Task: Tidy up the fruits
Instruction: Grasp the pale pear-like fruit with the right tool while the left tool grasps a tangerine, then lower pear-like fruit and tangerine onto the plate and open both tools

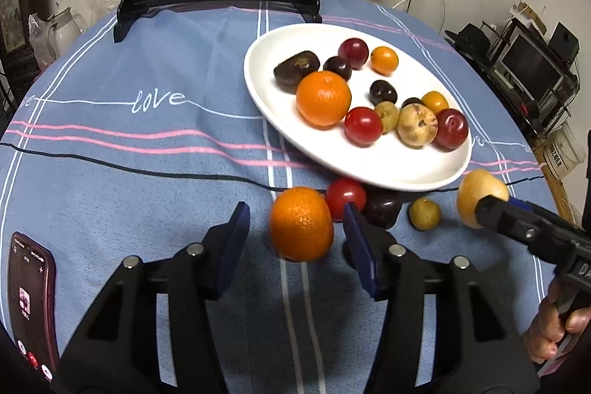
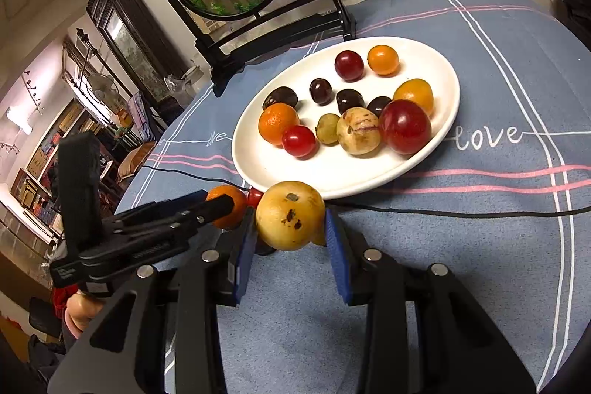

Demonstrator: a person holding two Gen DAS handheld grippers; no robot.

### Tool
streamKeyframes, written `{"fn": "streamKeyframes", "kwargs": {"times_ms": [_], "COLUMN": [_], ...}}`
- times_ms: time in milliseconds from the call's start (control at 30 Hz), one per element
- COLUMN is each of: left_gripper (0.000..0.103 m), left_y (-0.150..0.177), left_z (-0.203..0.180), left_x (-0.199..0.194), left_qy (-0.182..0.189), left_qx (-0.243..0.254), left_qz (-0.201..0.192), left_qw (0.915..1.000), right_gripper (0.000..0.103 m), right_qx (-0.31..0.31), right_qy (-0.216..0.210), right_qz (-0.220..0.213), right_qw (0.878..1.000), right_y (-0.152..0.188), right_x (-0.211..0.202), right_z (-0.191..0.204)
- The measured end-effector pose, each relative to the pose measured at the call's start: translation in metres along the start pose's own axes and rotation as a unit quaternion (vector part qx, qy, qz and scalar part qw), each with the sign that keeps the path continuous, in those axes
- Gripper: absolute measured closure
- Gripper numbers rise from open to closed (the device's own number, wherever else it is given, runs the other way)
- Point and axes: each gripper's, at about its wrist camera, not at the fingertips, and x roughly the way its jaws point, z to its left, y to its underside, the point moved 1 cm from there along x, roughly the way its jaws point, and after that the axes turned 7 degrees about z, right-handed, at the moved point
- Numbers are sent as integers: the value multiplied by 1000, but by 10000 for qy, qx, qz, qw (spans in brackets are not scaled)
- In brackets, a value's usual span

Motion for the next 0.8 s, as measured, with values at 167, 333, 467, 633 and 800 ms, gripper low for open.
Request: {"fn": "streamKeyframes", "kwargs": {"times_ms": [167, 333, 467, 633, 800], "left_gripper": [58, 64, 64, 65, 66], "left_y": [1, 3, 7, 7, 12], "left_z": [0, -8, -16, -14, -12], "left_x": [9, 12, 12, 11, 4], "left_qy": [15, -75, -270, -269, -239], "left_qx": [-1, 158, 347, 307, 221], "left_qz": [137, 167, 108, 45, -72], "left_qw": [9999, 9997, 9990, 9992, 9994], "right_gripper": [66, 66, 66, 66, 66], "right_qx": [22, 40, -29, -85, -188], "right_qy": [-12, -12, 30, 161, 307], "right_qz": [-57, -91, -149, -211, -273], "right_qw": [10000, 10000, 9999, 9996, 9990], "right_y": [-1, -1, 0, -1, -1], "right_x": [-4, -6, -9, -10, -11], "right_z": [-1, -1, 2, 3, 6]}}
